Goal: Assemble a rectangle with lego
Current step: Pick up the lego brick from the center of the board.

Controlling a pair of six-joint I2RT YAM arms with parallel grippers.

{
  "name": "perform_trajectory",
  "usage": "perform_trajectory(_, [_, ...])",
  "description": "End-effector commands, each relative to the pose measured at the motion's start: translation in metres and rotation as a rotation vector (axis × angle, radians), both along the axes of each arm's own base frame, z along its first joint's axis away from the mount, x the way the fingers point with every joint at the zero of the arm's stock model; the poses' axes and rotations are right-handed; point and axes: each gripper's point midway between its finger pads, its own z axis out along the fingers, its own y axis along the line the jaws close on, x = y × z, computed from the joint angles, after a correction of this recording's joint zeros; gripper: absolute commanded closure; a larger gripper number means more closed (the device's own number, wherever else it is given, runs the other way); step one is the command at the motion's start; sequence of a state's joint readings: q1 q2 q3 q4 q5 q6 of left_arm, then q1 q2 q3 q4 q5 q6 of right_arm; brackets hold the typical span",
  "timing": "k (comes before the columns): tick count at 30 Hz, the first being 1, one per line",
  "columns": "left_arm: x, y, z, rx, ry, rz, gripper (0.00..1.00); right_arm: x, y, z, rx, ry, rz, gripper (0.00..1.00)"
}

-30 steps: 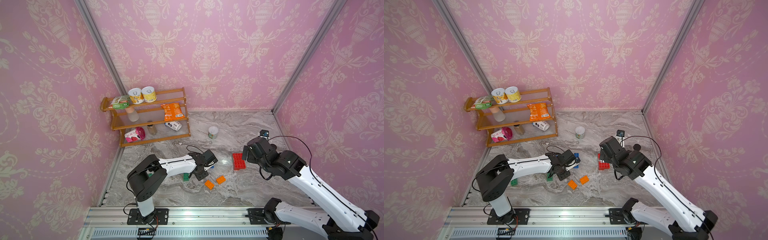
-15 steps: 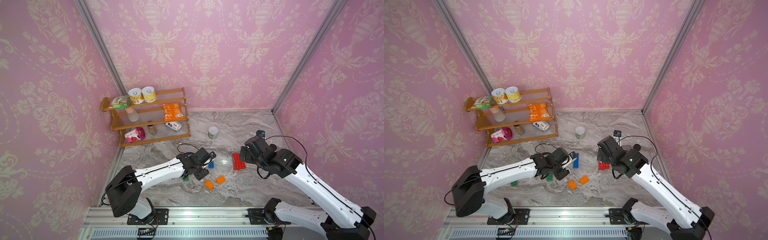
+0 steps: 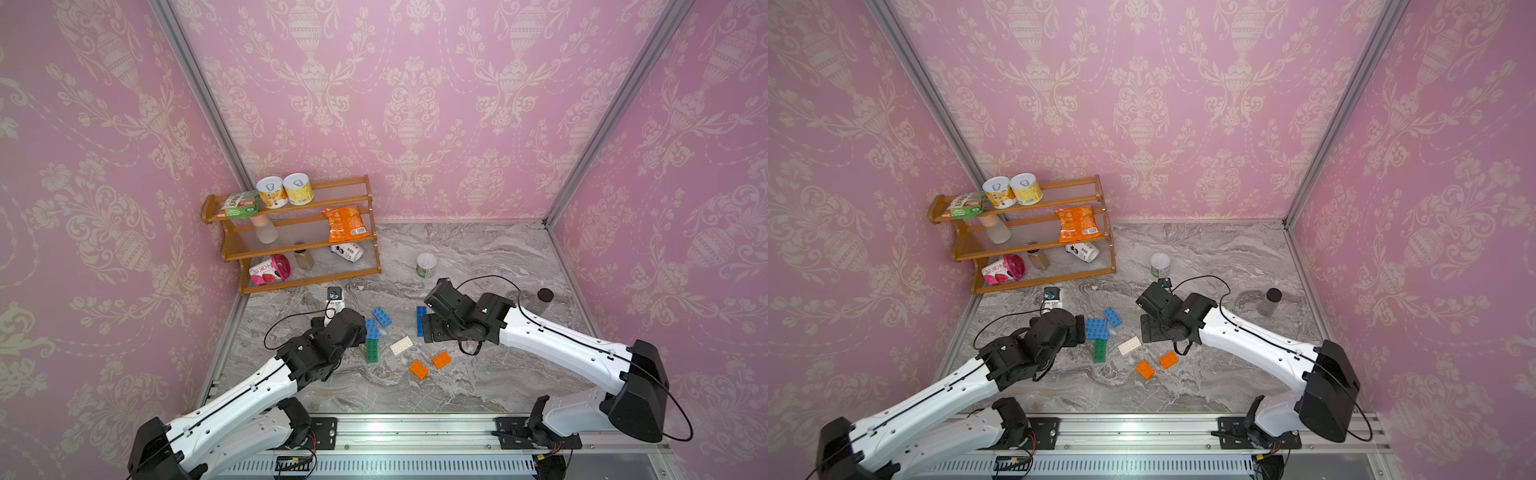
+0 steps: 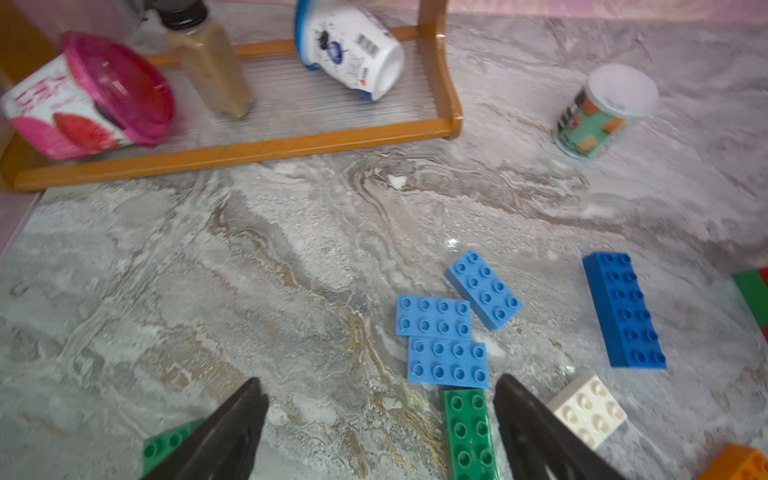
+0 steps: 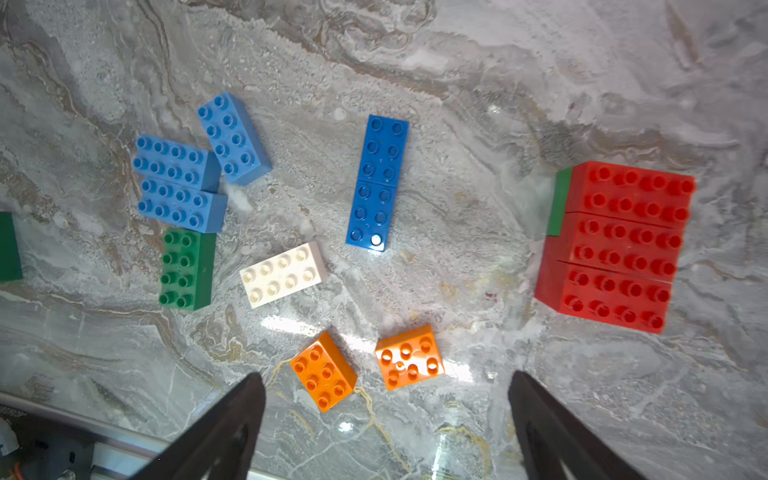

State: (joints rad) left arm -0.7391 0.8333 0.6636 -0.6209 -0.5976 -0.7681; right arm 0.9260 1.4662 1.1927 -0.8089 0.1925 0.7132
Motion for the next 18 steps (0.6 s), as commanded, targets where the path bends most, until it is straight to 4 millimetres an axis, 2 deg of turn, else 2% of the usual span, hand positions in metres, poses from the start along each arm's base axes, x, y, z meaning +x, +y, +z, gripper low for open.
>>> perform_trajectory(1, [-0.023,0.059,0.000,-0.073,-0.039,0.335,0.05,-0.008,0.040,0.003,0.057,0.032,0.126,0.07])
perform_trajectory(2, [-0.025,0.063,0.004,-0.083,-0.059,0.348,0.02,-0.010,0.047,-0.002,0.045,0.044,0.150,0.07])
perform_trajectory(5, [-0.027,0.070,0.011,-0.111,-0.106,0.387,0.01,-0.014,0.060,-0.016,0.016,0.077,0.196,0.06])
perform_trajectory(9, [-0.032,0.081,0.009,-0.130,-0.130,0.461,0.01,-0.016,0.074,-0.037,-0.012,0.119,0.237,0.08])
perform_trajectory(18, [-0.033,0.085,0.009,-0.179,-0.189,0.481,0.01,-0.012,0.083,-0.068,-0.132,0.135,0.302,0.09])
